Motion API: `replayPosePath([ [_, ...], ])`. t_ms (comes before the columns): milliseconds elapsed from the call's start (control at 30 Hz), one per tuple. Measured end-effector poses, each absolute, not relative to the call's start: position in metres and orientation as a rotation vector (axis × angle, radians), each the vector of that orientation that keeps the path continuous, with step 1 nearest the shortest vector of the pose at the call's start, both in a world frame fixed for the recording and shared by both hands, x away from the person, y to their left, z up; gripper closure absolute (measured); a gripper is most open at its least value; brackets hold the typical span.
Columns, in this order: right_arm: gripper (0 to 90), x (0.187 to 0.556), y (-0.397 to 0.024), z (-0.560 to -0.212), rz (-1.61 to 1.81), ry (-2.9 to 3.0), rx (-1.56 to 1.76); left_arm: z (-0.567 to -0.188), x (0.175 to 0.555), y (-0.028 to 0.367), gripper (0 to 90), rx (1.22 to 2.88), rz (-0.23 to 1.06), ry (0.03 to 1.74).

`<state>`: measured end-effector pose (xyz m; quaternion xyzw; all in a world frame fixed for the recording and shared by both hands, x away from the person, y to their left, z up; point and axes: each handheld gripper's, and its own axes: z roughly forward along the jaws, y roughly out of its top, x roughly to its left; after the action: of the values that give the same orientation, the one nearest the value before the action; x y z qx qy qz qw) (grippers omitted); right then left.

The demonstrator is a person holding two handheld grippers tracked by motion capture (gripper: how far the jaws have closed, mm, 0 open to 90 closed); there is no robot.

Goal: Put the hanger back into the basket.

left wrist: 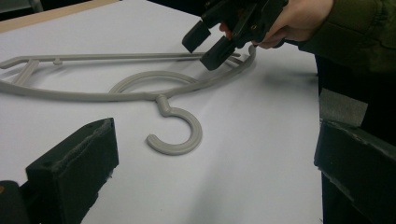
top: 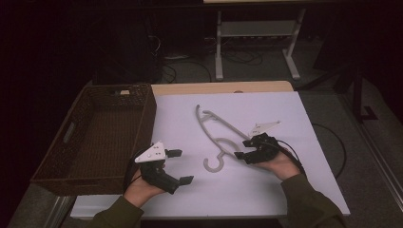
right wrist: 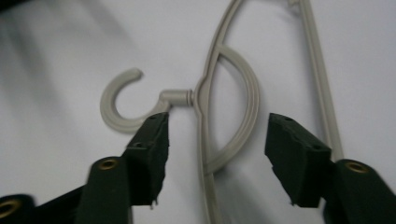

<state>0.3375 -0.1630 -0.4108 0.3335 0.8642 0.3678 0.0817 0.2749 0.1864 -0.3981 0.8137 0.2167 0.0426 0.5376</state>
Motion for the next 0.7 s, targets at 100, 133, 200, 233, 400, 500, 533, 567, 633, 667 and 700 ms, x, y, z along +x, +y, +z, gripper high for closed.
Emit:
replayPosePath([
  [100,48.3,0.338,-0.164,-0.416,1.067,2.625,1.001,-0.398,0.275,0.187,0.0,1.936,0.101,0.516],
  [133,49.6,0.338,-0.164,-0.418,1.06,2.63,0.998,-0.399,0.275,0.187,0.0,1.936,0.101,0.516],
  [200,52.7,0.338,-0.164,-0.421,1.03,2.648,1.007,-0.399,0.274,0.187,0.0,1.936,0.099,0.517],
  [233,54.2,0.338,-0.165,-0.423,1.019,2.653,1.007,-0.399,0.274,0.187,0.0,1.936,0.099,0.517],
  [400,59.8,0.338,-0.166,-0.428,0.996,2.673,1.017,-0.399,0.275,0.187,0.0,1.936,0.097,0.518],
  [500,63.3,0.337,-0.166,-0.432,0.95,2.703,1.007,-0.399,0.275,0.187,0.0,1.939,0.095,0.52],
  [533,64.5,0.337,-0.166,-0.434,0.943,2.706,1.01,-0.4,0.275,0.187,0.0,1.939,0.096,0.521],
  [567,65.9,0.337,-0.166,-0.434,0.933,2.709,1.011,-0.4,0.275,0.188,0.0,1.938,0.097,0.521],
  [633,68.7,0.336,-0.167,-0.435,0.913,2.721,1.007,-0.399,0.275,0.188,0.0,1.935,0.097,0.522],
  [667,70.1,0.335,-0.167,-0.435,0.908,2.729,1.006,-0.399,0.275,0.188,0.0,1.935,0.097,0.522],
  [700,70.7,0.335,-0.166,-0.436,0.903,2.731,0.998,-0.399,0.275,0.188,0.0,1.937,0.098,0.521],
])
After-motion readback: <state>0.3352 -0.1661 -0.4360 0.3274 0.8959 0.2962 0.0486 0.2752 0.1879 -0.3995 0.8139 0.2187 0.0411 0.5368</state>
